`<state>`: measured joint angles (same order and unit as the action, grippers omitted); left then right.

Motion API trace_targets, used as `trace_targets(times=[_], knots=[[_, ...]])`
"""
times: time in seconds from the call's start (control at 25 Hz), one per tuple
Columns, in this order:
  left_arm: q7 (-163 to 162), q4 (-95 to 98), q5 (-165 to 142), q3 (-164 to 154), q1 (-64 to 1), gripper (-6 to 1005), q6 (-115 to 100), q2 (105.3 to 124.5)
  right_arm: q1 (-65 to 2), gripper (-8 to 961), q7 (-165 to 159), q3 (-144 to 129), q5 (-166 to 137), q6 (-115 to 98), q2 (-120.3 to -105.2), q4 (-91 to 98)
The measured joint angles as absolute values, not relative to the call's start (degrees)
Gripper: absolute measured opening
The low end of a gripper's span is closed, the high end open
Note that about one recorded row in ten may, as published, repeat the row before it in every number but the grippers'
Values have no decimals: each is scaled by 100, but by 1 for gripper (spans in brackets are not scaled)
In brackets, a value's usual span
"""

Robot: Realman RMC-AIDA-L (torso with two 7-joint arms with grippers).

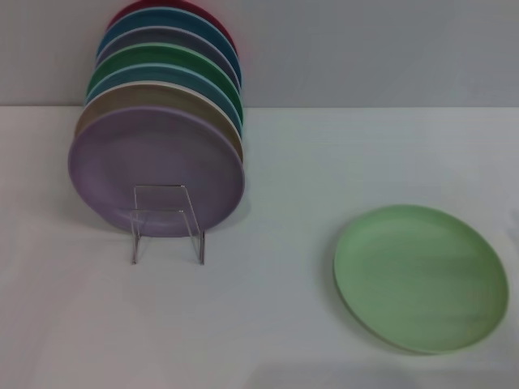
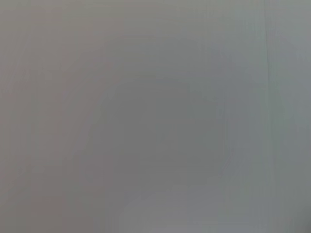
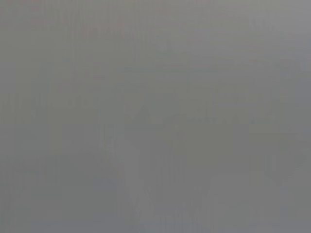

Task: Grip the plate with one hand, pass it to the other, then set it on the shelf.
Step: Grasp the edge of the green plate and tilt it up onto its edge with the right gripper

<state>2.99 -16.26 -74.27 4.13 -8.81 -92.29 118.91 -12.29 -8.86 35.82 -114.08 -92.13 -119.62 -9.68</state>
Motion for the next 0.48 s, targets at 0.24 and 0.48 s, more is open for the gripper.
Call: trace_targets(times=[0.24,0.48], knots=[[299,-1626,-7427,413,-887,802,-9232,11899,-1248,780,-886,3577,-11408,-9166,-11963,-969],[299,-1626,-7427,413,-888,802,-9231,11900,-1239,781,-926,3535,-11450,-9305,-11949,-1031]])
